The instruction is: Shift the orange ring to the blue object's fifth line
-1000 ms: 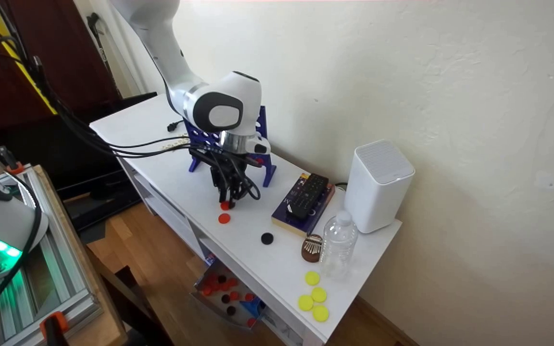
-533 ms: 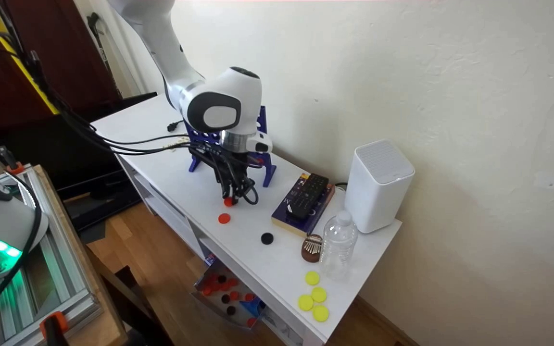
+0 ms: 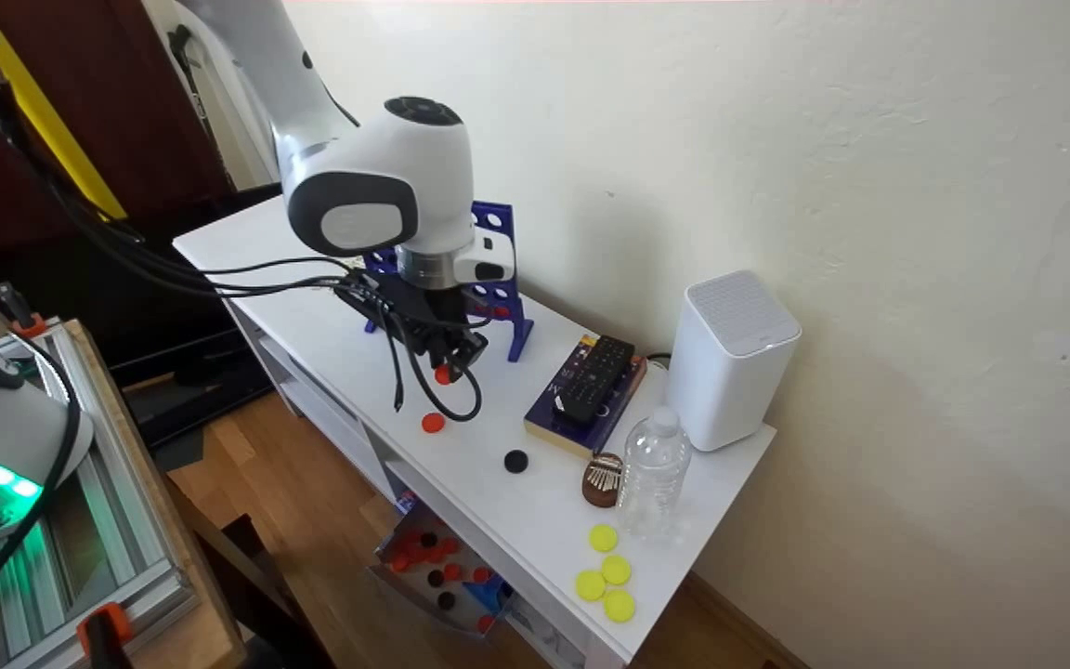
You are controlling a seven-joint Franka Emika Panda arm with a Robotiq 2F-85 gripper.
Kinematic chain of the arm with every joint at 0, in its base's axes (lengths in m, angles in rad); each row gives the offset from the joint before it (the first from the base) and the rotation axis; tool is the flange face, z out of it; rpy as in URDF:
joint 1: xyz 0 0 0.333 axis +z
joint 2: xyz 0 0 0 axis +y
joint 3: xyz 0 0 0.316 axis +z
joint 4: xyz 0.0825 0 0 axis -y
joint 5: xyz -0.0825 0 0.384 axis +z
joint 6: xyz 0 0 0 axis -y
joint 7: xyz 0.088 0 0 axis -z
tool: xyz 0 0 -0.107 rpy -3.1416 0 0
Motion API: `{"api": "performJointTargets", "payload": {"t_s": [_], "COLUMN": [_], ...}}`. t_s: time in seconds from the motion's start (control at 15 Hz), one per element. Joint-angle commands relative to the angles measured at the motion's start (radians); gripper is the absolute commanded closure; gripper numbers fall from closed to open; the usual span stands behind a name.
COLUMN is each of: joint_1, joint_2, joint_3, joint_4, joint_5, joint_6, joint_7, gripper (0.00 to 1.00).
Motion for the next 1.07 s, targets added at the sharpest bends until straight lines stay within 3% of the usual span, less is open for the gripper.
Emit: {"api": "performJointTargets", "payload": {"t_s": [0.0, 0.27, 0.67, 1.0], "joint_1": [-0.130, -0.334, -0.726, -1.000], "joint_2": [-0.113, -0.152, -0.136, -0.102], "joint_3": [0.120, 0.340, 0.745, 0.980], "joint_4": [-0.132, -0.194, -0.245, -0.295], "joint_5": [0.060, 0.101, 0.131, 0.098], "joint_6": [0.109, 0.197, 0.237, 0.269], "joint_7": [-0.111, -0.191, -0.263, -0.298], "gripper": [0.91, 0.91, 0.91, 0.91]}}
